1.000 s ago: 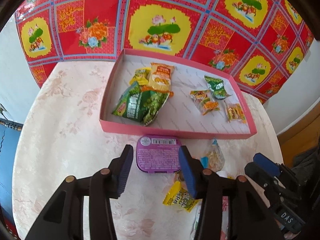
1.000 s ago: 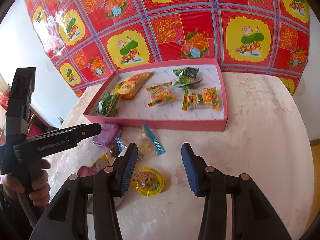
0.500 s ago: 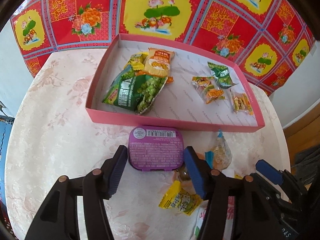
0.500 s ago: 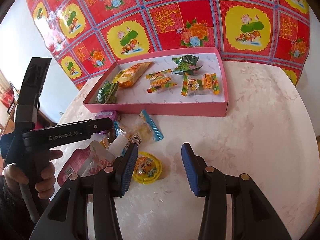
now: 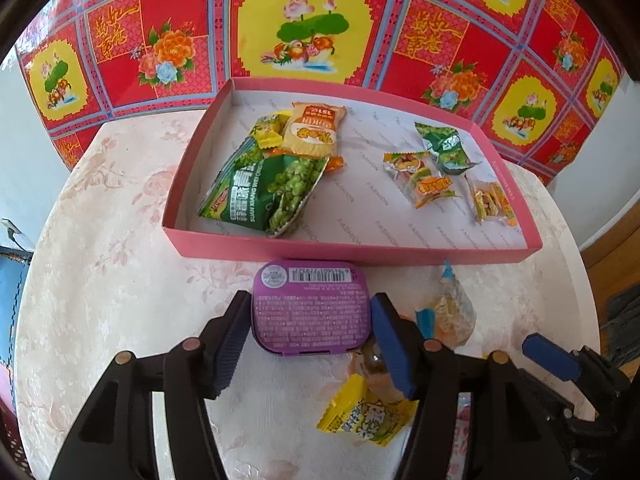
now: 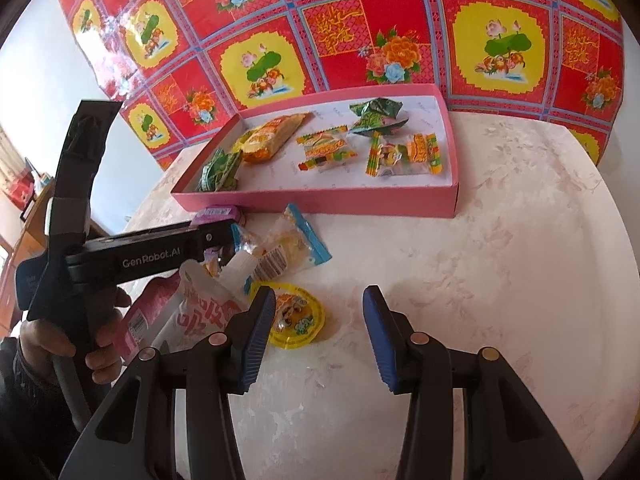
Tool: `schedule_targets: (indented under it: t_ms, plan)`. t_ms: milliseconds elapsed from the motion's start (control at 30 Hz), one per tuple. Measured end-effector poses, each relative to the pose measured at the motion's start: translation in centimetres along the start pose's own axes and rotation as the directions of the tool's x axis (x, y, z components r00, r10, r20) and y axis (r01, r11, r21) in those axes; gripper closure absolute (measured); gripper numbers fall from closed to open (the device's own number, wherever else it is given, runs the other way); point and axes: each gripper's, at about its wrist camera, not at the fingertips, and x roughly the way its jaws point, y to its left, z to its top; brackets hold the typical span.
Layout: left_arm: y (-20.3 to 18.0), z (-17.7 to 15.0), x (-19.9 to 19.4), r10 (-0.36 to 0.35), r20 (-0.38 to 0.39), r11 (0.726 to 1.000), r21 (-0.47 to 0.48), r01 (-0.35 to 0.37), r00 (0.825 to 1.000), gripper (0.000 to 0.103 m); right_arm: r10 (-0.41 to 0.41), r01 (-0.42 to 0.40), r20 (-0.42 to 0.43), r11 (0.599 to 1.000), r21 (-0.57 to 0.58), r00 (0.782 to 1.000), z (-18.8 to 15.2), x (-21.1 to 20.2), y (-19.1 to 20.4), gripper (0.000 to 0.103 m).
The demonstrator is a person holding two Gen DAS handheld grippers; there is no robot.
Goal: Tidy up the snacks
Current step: 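Grasp the purple tin with the left tool while the right tool grasps the yellow jelly cup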
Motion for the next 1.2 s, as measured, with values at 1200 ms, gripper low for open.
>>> schedule_targets:
  t_ms: [1200]
  plan:
    - [0.1, -0.9, -2.2, -0.015, 0.027, 0.999, 0.038, 0.014, 1.0, 0.038, -0.087, 0.083, -0.028, 0.989, -0.125, 0.996, -0.3, 2.4, 2.9, 0.056]
